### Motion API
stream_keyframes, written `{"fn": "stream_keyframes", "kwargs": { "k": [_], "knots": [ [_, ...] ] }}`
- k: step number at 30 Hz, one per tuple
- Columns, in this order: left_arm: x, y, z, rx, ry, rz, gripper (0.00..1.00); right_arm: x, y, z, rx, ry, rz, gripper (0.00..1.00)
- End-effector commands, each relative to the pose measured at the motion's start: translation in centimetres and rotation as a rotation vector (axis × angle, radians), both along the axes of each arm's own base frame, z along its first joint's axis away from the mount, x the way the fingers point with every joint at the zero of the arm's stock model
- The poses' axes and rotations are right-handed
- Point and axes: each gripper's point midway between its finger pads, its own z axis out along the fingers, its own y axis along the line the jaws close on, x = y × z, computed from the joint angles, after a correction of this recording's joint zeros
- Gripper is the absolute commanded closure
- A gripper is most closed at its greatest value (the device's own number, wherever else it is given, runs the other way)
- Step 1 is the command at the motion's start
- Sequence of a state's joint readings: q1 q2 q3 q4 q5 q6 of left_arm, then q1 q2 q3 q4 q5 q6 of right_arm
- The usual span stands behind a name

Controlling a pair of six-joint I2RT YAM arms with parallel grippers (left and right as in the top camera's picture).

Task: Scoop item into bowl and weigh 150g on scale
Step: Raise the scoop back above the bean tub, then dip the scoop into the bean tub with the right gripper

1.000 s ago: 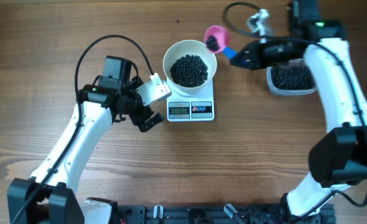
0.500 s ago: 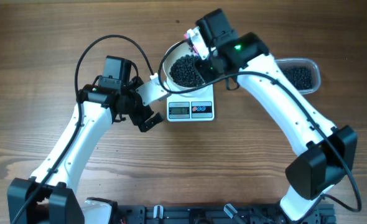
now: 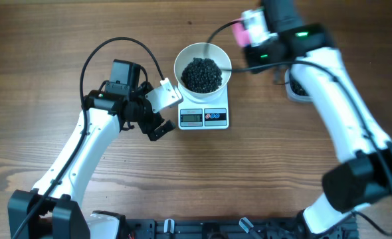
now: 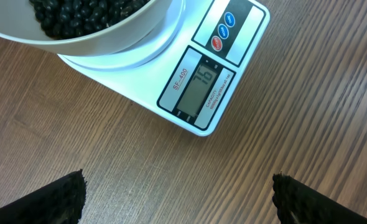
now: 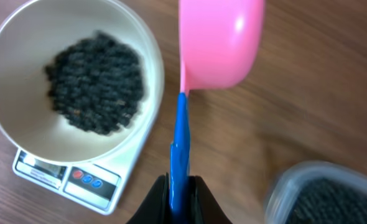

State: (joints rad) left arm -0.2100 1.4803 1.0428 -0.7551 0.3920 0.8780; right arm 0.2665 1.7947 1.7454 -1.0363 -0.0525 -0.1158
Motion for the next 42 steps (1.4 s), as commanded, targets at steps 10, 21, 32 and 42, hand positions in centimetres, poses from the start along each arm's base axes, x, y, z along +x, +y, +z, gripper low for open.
{"fn": "stream_keyframes", "kwargs": {
  "k": [10, 21, 32, 42],
  "knots": [
    [0.1, -0.3, 0.1, -0.018, -0.001, -0.015, 0.0, -5.6, -15.6, 0.0, 0.01, 0.229, -0.335, 0.96],
    [0.1, -0.3, 0.1, -0.018, -0.001, -0.015, 0.0, -7.6, -19.9, -8.4, -0.201, 0.455, -0.441, 0.96],
    [0.1, -0.3, 0.1, -0.018, -0.001, -0.015, 0.0, -6.2, -21.6, -9.5, -0.289, 0.423, -0.437, 0.96],
    [0.1, -0.3, 0.1, -0.018, -0.001, -0.015, 0.0, -8.2, -17.5, -11.9, -0.101, 0.591, -0.284, 0.96]
  ]
}}
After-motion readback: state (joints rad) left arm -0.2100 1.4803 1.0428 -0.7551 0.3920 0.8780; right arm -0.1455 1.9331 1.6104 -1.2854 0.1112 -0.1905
